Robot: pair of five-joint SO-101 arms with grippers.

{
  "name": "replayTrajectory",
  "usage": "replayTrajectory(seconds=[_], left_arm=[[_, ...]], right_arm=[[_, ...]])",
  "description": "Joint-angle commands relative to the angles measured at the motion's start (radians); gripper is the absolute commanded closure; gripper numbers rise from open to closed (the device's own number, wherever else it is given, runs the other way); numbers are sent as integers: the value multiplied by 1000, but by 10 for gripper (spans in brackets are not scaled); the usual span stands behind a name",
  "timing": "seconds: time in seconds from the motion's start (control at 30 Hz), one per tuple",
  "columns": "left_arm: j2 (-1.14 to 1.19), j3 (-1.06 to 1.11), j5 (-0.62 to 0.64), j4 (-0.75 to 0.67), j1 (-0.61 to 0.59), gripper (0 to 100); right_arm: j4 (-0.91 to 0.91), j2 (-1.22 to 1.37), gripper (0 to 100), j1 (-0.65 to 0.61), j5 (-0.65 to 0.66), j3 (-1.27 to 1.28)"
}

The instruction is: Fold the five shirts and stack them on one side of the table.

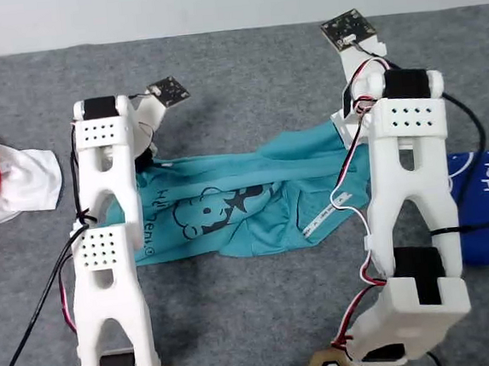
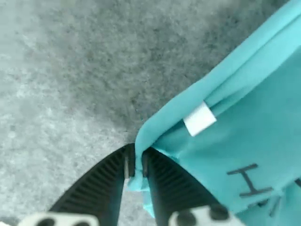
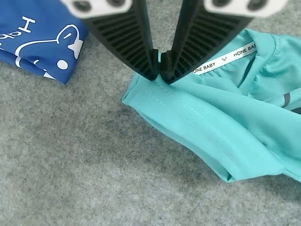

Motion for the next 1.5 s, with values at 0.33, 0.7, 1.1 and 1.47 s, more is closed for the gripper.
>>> replayTrajectory(seconds=[0.33,0.7,1.1,1.47], left_arm=[[-431,-64,176,31,18,998],[-842,-65,275,28,71,997],[-1226,-64,272,-112,118,997],[-1445,-61,129,-213,117,997]], right_arm=[[15,-335,989,-7,-3,-29],[-101,-674,990,16,5,-29],[-130,-1013,990,220,160,-41],[-392,-1109,990,565,292,-35]])
